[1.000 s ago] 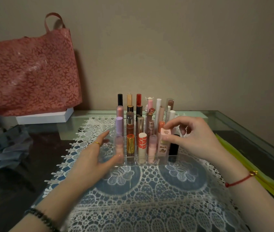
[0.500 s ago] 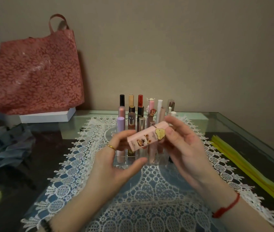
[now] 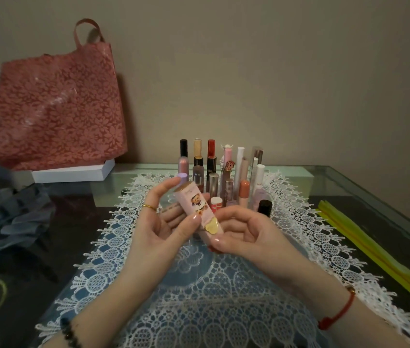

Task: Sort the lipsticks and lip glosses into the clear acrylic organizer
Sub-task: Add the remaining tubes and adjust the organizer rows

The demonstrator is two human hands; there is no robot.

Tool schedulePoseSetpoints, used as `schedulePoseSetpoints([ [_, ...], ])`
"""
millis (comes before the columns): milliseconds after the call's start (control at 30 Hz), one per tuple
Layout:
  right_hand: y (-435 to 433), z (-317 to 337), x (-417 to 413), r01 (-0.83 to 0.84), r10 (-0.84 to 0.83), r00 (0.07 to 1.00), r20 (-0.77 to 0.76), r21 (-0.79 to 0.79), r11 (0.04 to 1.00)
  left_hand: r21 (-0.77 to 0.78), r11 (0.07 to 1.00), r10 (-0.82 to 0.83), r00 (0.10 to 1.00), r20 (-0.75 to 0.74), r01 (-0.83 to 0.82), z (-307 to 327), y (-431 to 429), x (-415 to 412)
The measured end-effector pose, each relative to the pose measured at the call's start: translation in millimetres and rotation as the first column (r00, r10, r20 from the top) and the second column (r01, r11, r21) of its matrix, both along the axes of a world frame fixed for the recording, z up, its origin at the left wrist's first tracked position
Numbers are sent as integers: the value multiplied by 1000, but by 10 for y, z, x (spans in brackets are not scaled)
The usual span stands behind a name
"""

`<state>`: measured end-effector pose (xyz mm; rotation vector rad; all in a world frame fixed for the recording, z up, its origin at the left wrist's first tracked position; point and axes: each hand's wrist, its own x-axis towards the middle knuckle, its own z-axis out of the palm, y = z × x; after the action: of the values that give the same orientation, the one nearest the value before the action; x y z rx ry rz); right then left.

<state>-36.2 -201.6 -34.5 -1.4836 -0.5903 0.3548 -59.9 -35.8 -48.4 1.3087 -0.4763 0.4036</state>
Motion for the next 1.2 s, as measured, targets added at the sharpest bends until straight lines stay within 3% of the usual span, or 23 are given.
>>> schedulePoseSetpoints([
  [133,31,14,-20,152,-127,973,192,-120,981,18,1000,23,998,-53,-22,-11,-29,2],
  [233,15,75,-9,301,-277,906,319,-27,953,85,996,25,1000,-11,-24,-1,-55,0],
  [333,1,123,-10,329,-318,879,355,31,944,103,995,-20,1000,6,19,-24,-75,15],
  [467,-8,150,-18,360,-317,849,422,-23,933,188,982,-34,999,41,26,-87,-94,31],
  [567,-34,202,16,372,-307,840,447,-63,926,323,934,117,984,136,-155,-84,-49,49],
  [667,-147,338,122,447,-397,789,468,4,895,456,760,319,877,360,-463,-47,64,92],
  [800,-361,490,320,582,-495,692,525,-1,813,475,611,513,774,371,-633,-46,222,161],
  [1000,-375,433,477,596,-342,682,647,-220,773,762,402,584,783,214,-507,-159,308,244],
  [1200,-336,302,525,599,-270,669,692,-288,747,903,349,520,854,37,-252,-266,322,269],
])
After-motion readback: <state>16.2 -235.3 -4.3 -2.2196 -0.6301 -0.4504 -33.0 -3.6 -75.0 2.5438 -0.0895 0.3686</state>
